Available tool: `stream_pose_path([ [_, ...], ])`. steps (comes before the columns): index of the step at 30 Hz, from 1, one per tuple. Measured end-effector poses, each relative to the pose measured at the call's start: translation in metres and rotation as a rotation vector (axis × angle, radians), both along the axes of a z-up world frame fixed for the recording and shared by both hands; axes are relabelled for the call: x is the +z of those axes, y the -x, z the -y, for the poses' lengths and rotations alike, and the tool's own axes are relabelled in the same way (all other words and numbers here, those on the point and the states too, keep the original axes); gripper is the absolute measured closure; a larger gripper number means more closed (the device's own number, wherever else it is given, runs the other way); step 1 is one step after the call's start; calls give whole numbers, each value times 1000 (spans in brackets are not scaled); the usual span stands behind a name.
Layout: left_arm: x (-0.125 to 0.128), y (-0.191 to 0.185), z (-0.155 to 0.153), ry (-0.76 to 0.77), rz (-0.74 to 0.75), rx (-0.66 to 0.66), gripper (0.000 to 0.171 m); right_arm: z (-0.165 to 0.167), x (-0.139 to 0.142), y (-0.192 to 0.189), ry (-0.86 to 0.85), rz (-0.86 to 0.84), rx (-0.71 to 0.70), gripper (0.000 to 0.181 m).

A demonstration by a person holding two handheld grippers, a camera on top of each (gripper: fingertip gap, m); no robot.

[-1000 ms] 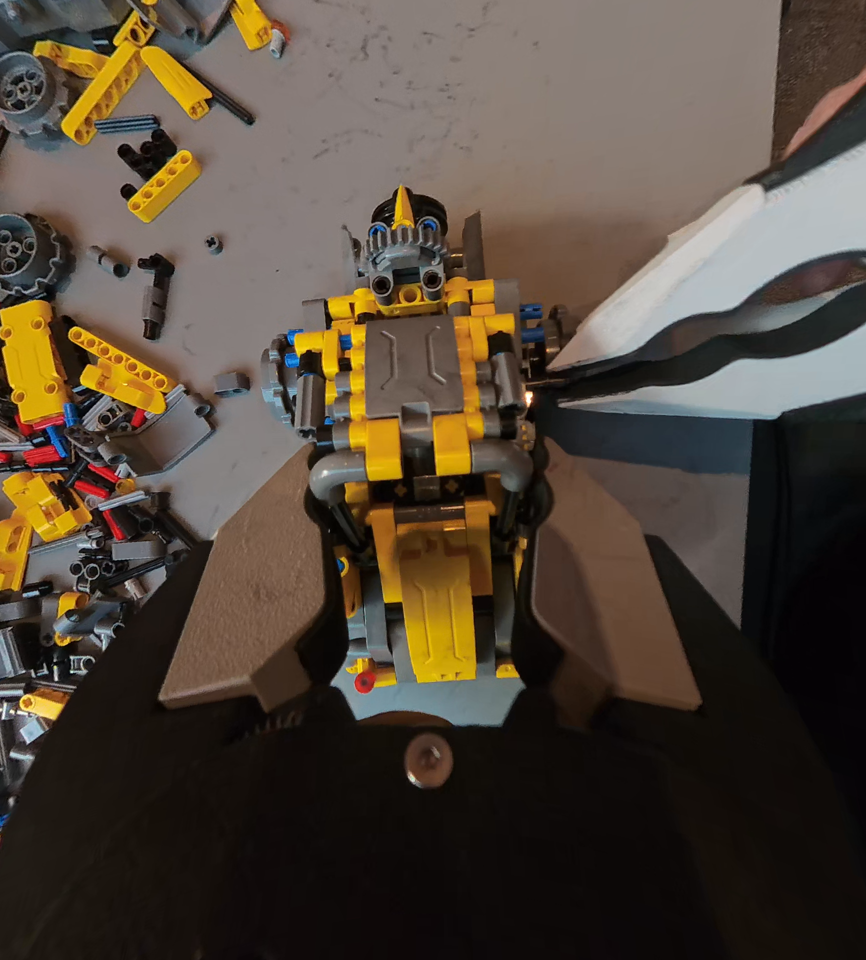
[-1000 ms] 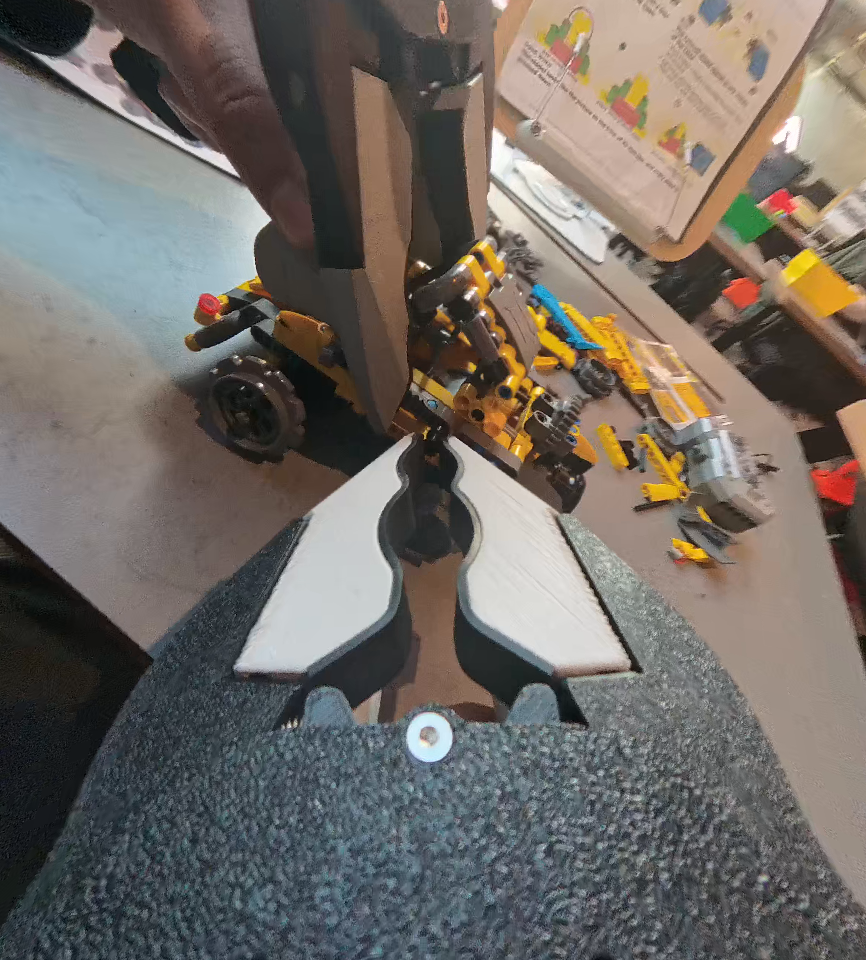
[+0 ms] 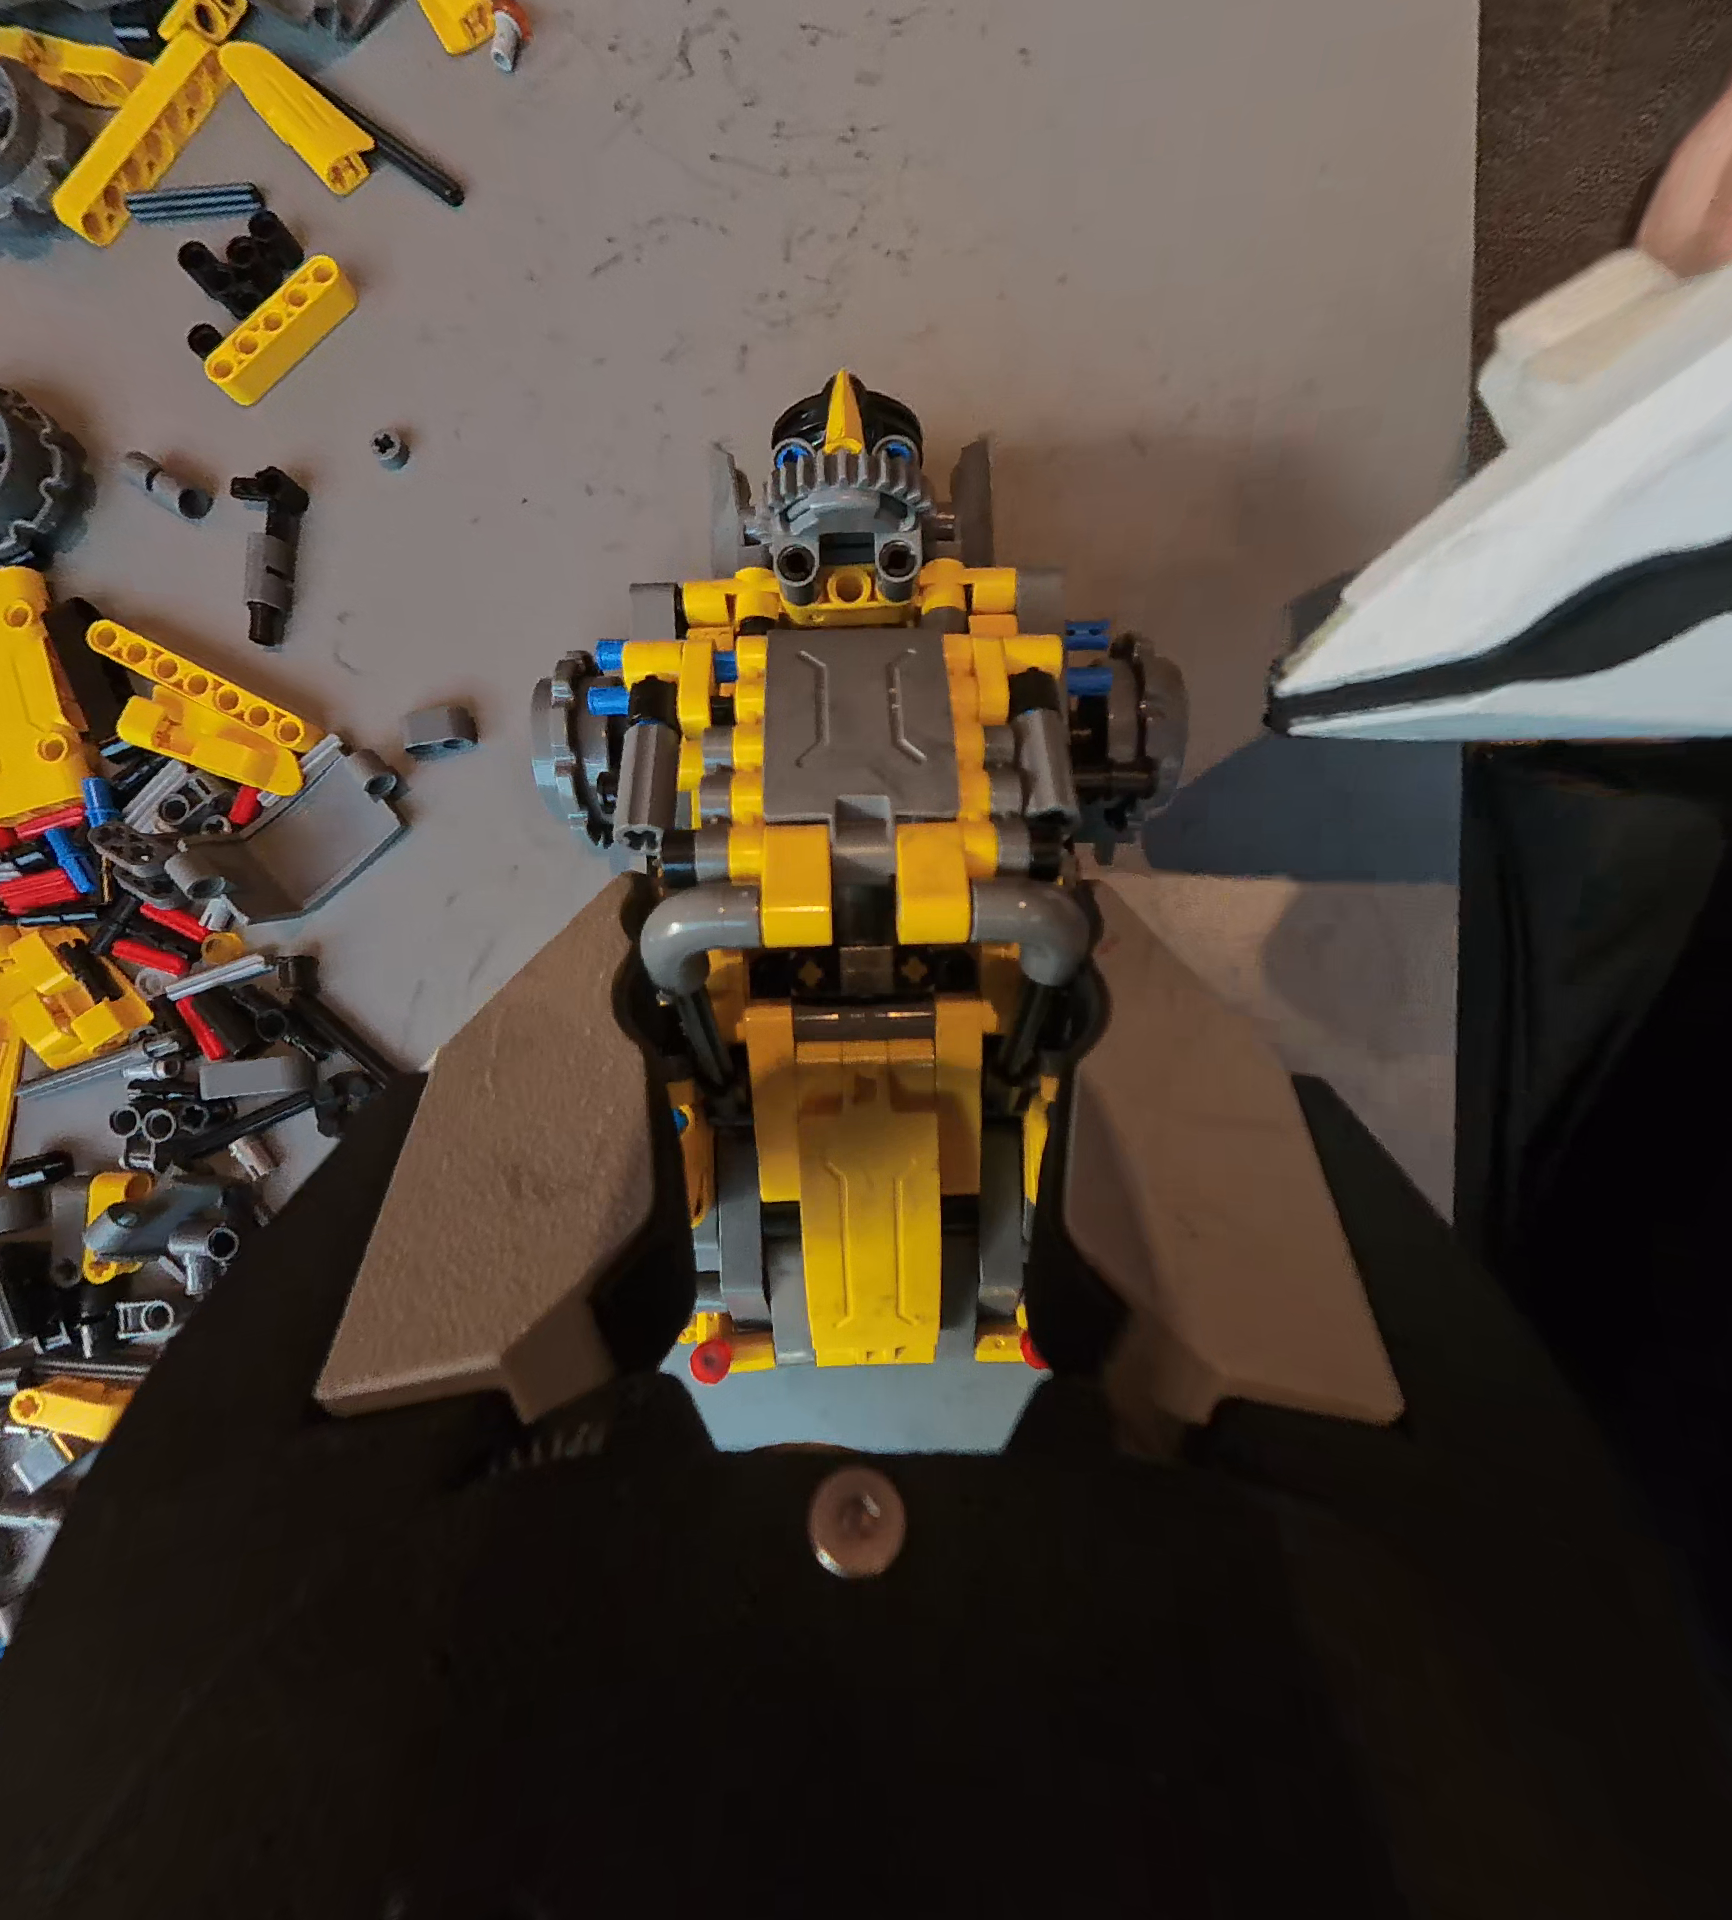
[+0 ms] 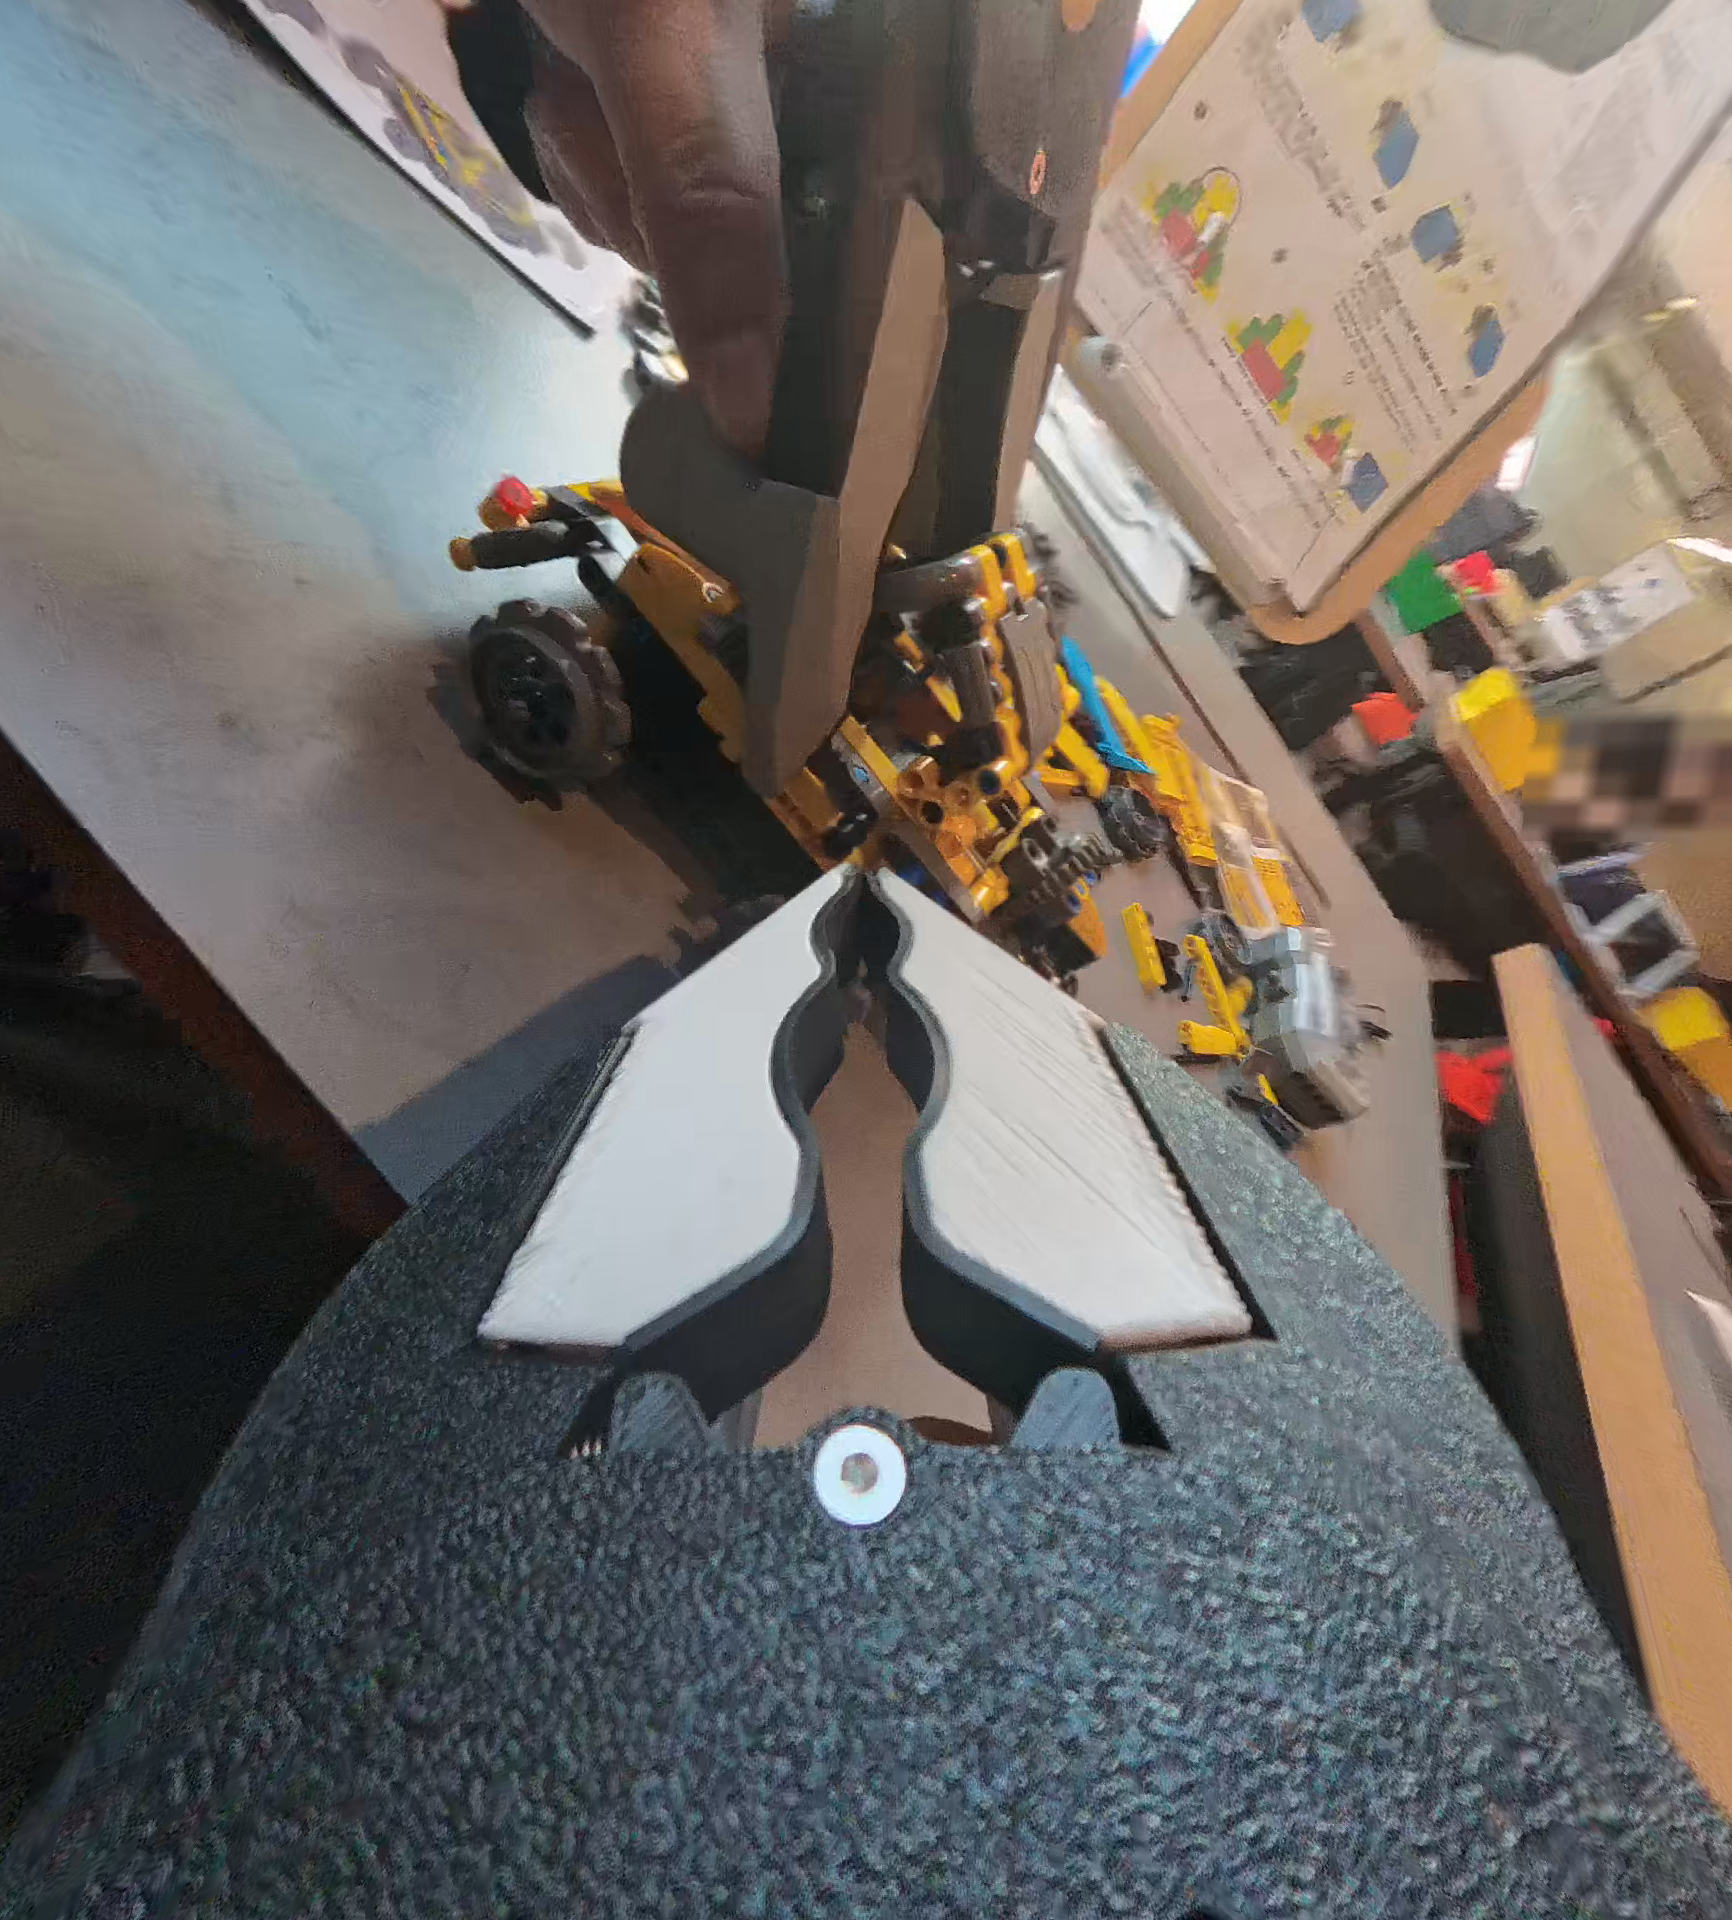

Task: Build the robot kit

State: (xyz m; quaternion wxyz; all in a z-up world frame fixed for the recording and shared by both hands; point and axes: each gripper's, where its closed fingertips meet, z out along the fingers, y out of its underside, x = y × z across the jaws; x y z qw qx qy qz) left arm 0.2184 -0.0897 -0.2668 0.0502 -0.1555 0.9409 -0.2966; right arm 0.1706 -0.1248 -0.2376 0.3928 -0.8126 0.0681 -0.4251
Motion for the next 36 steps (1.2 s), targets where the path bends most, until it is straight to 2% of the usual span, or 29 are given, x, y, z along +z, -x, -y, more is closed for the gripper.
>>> stream_pose_path([
  [3,0,-1,-1,7,1,28,95,2,-1,1,56,171,-86,181],
  [7,0,-1,-1,12,3,31,95,-9,-1,11,68,234,-76,181],
  [13,0,0,-1,16,8,23,96,-10,-6,3,86,231,-97,181],
  [17,0,0,2,16,14,35,95,-18,-6,-22,113,202,-106,181],
  [19,0,-3,2,18,13,54,96,-20,5,-4,47,235,-41,181],
  [23,1,-4,2,28,12,47,96,2,-4,1,72,214,-97,181],
  [26,1,-2,2,27,12,52,95,0,-11,3,77,175,-101,181],
  [30,1,21,12,12,8,24,95,13,-20,30,-5,77,-141,181],
  [33,1,40,25,19,10,-3,96,38,-19,51,-18,98,-217,181],
  [36,1,55,36,25,12,-25,96,41,-18,67,-59,63,-214,181],
])
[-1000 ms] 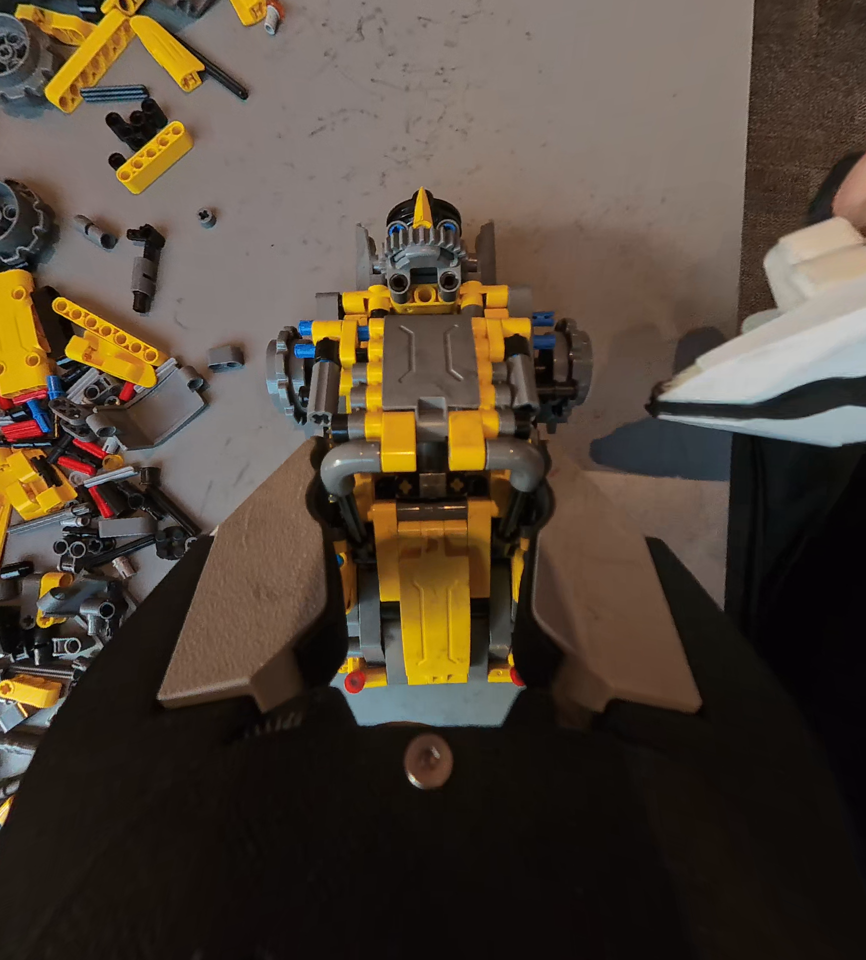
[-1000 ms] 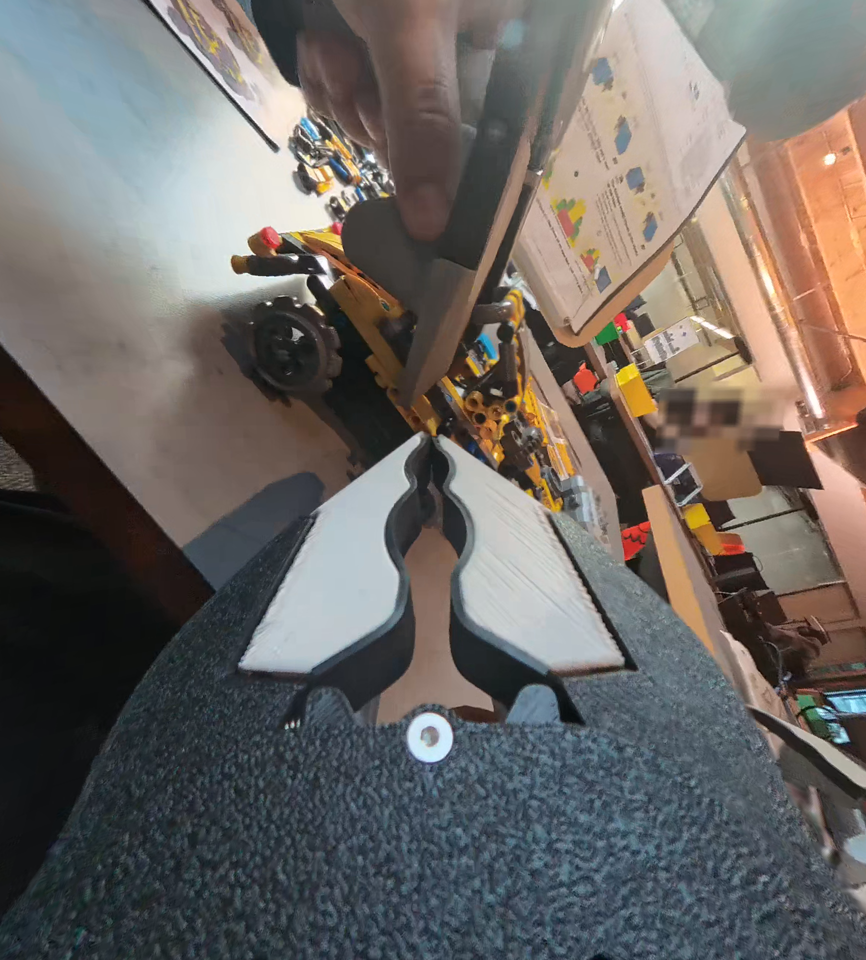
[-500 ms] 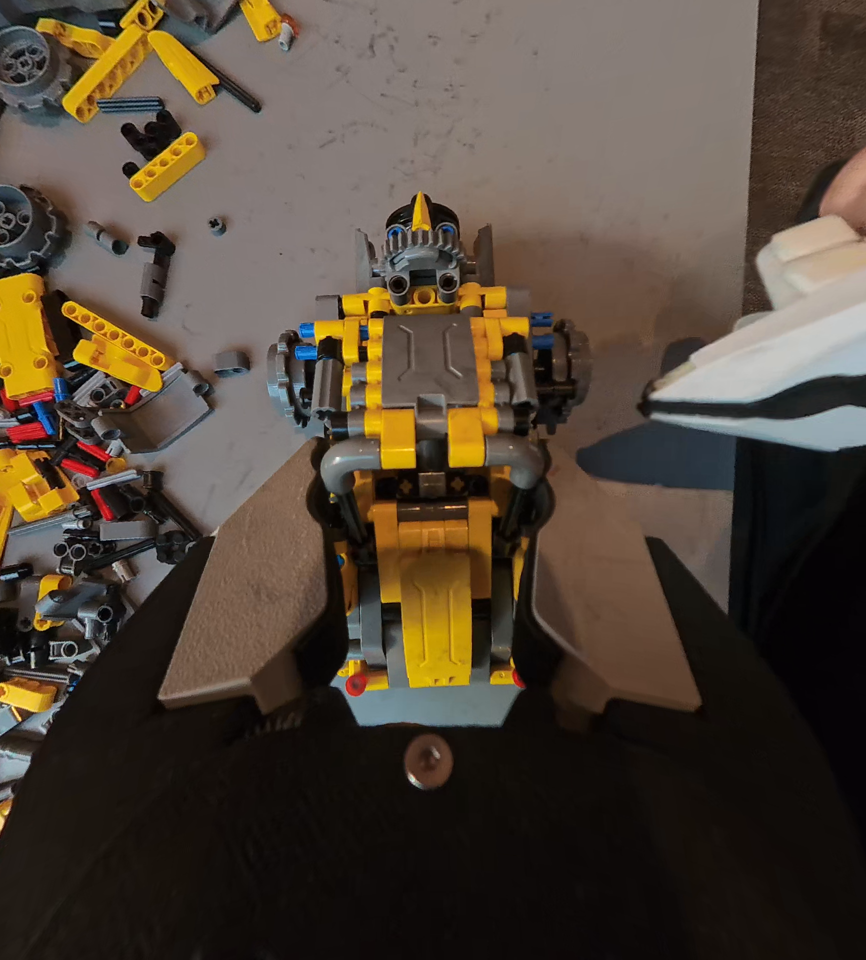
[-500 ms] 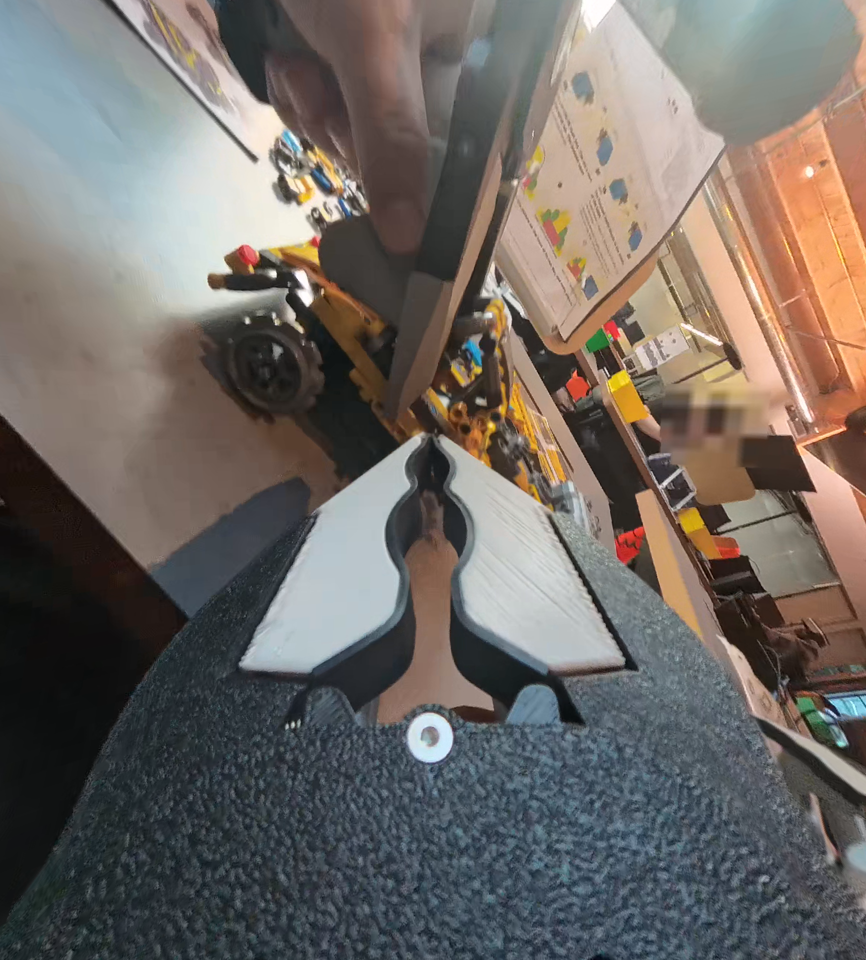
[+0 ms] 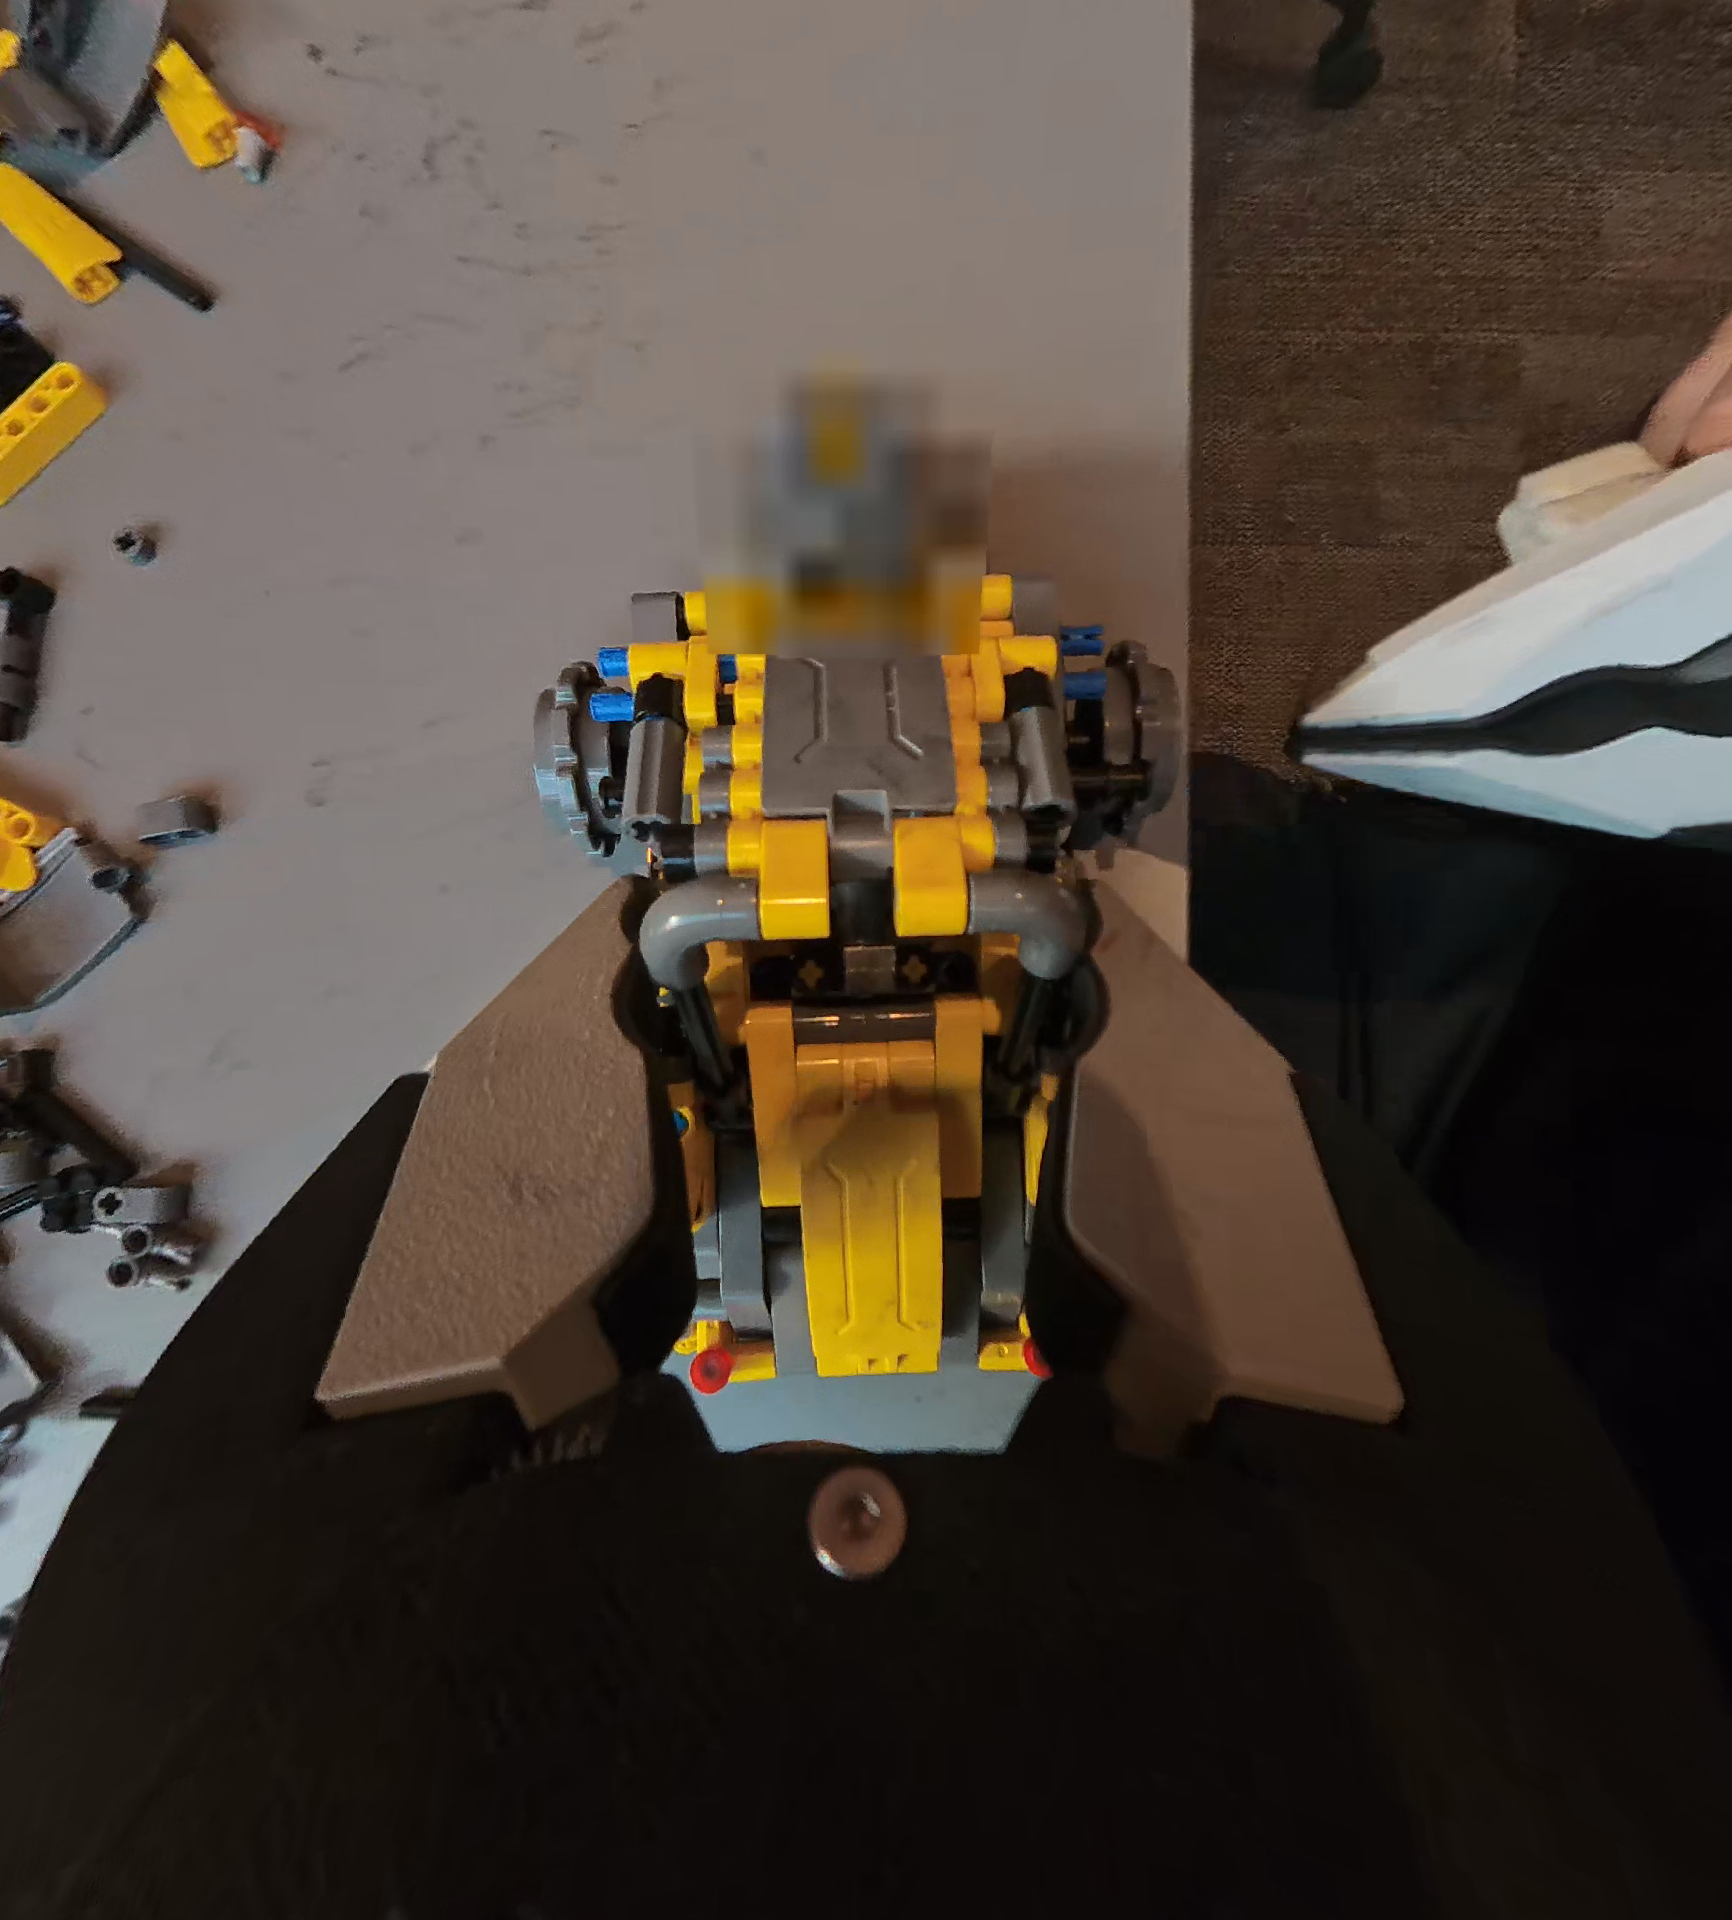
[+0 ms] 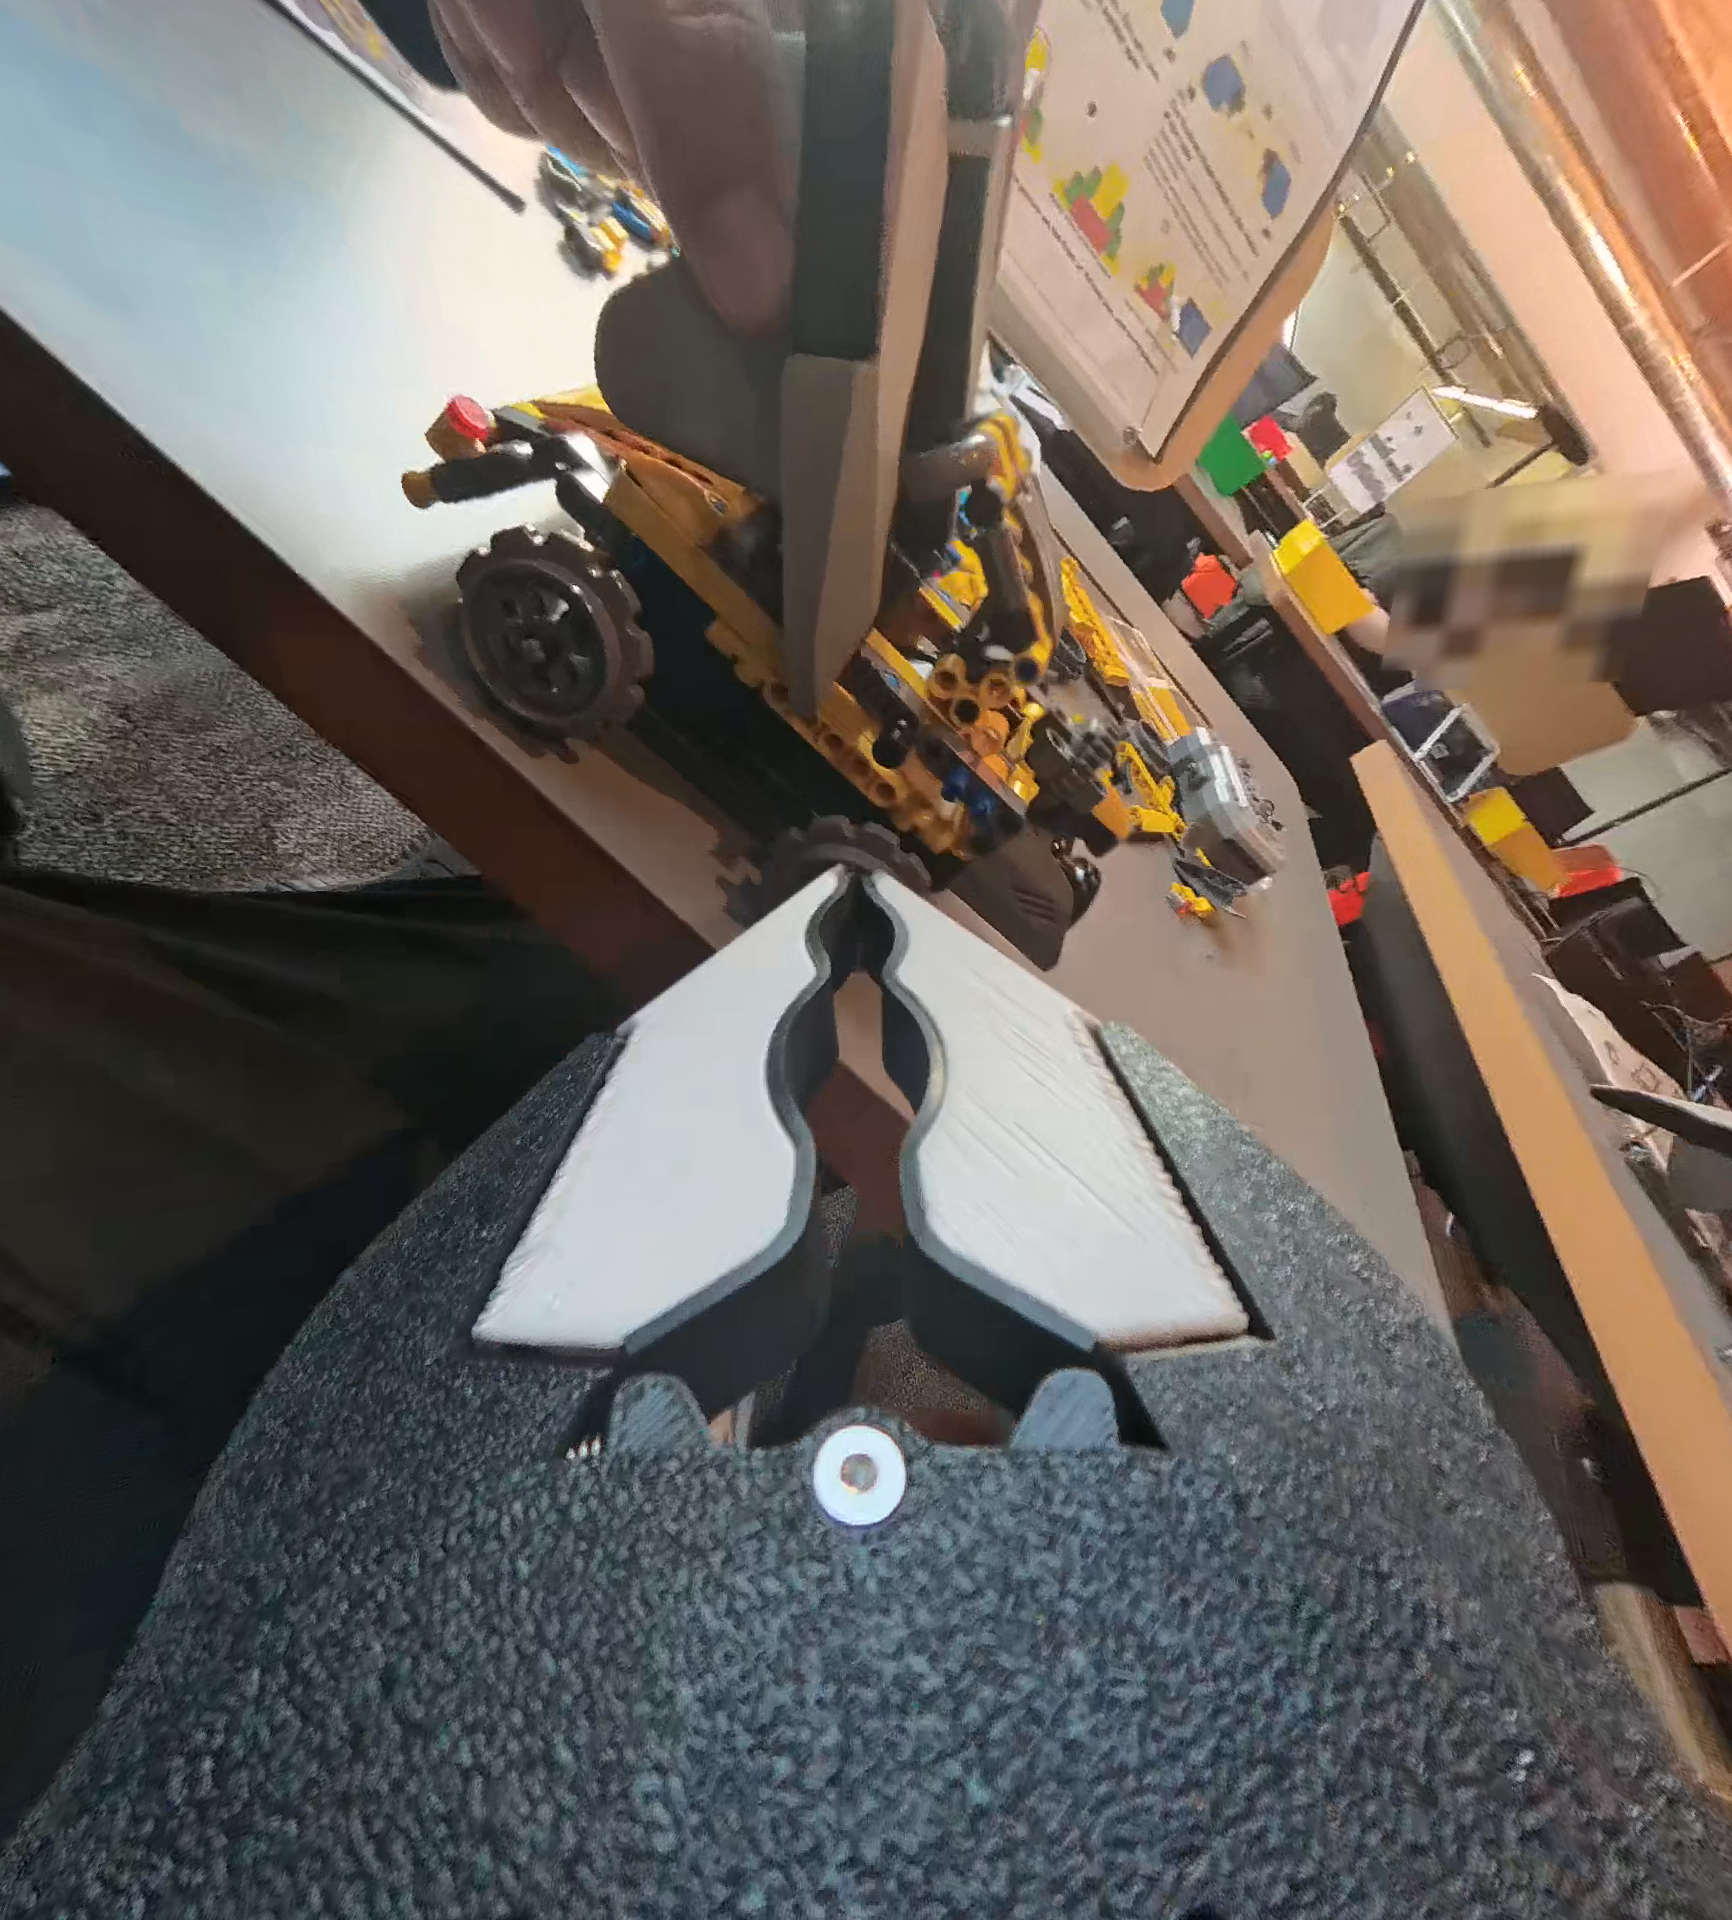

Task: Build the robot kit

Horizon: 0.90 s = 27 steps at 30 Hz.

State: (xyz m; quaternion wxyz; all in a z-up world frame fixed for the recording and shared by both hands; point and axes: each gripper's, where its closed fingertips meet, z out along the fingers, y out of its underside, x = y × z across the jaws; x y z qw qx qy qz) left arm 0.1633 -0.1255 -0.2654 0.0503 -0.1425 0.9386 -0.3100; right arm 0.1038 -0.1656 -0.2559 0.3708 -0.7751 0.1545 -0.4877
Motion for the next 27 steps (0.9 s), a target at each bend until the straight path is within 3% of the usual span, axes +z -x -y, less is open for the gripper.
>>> stream_pose_path([
  [10,0,10,6,-2,-1,1,96,-10,14,-8,24,86,51,181],
  [18,-1,15,9,3,26,-5,96,-6,5,9,23,42,65,181],
  [27,0,10,7,19,-1,2,96,-6,10,-18,48,49,37,181],
])
